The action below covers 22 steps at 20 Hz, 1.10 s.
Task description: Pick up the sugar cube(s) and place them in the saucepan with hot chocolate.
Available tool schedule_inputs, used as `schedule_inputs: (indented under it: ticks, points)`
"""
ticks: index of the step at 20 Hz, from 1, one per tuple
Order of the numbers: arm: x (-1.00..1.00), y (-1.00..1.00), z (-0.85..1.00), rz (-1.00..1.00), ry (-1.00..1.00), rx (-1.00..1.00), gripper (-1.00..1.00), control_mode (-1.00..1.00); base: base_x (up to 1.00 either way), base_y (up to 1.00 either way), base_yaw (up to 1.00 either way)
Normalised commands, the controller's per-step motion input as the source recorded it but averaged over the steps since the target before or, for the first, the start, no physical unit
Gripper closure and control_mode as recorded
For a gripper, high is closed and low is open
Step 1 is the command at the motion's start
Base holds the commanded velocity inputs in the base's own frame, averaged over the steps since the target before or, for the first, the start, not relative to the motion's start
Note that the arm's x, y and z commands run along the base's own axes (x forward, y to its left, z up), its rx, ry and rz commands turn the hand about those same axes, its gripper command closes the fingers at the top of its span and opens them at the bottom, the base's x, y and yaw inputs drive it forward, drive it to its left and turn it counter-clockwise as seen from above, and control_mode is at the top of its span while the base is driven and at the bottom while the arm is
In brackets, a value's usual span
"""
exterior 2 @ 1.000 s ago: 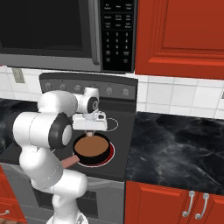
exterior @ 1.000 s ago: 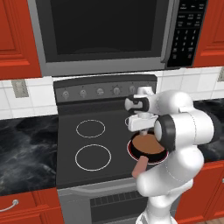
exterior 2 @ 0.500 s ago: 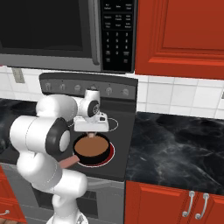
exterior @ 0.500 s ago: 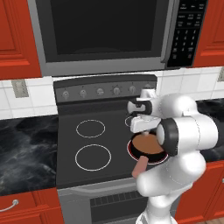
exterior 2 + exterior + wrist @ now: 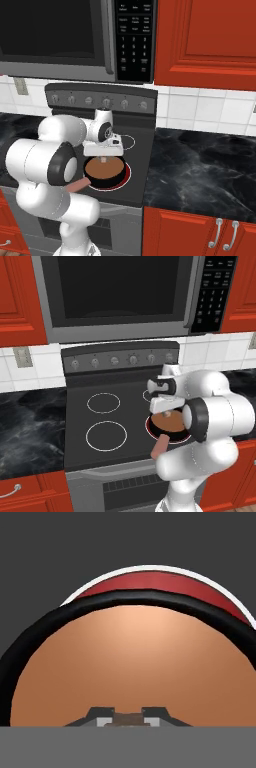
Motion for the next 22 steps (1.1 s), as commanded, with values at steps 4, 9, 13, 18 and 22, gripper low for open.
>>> schedule_inputs:
  ticks: [4, 9, 13, 18, 22]
  points:
    - [-0.06, 0.00, 0.00, 0.00, 0.00, 0.00, -1.00, -1.00, 0.00, 0.00, 0.00]
    - [-0.09, 0.00, 0.00, 0.00, 0.00, 0.00, -1.00, -1.00, 0.00, 0.00, 0.00]
    - [-0.17, 0.00, 0.00, 0.00, 0.00, 0.00, -1.00, -1.00, 0.00, 0.00, 0.00]
    - [-0.15, 0.00, 0.04, 0.00, -0.05, 0.00, -1.00, -1.00, 0.00, 0.00, 0.00]
    - [-0.29, 0.00, 0.61, 0.00, -0.13, 0.00, -1.00, -1.00, 0.00, 0.00, 0.00]
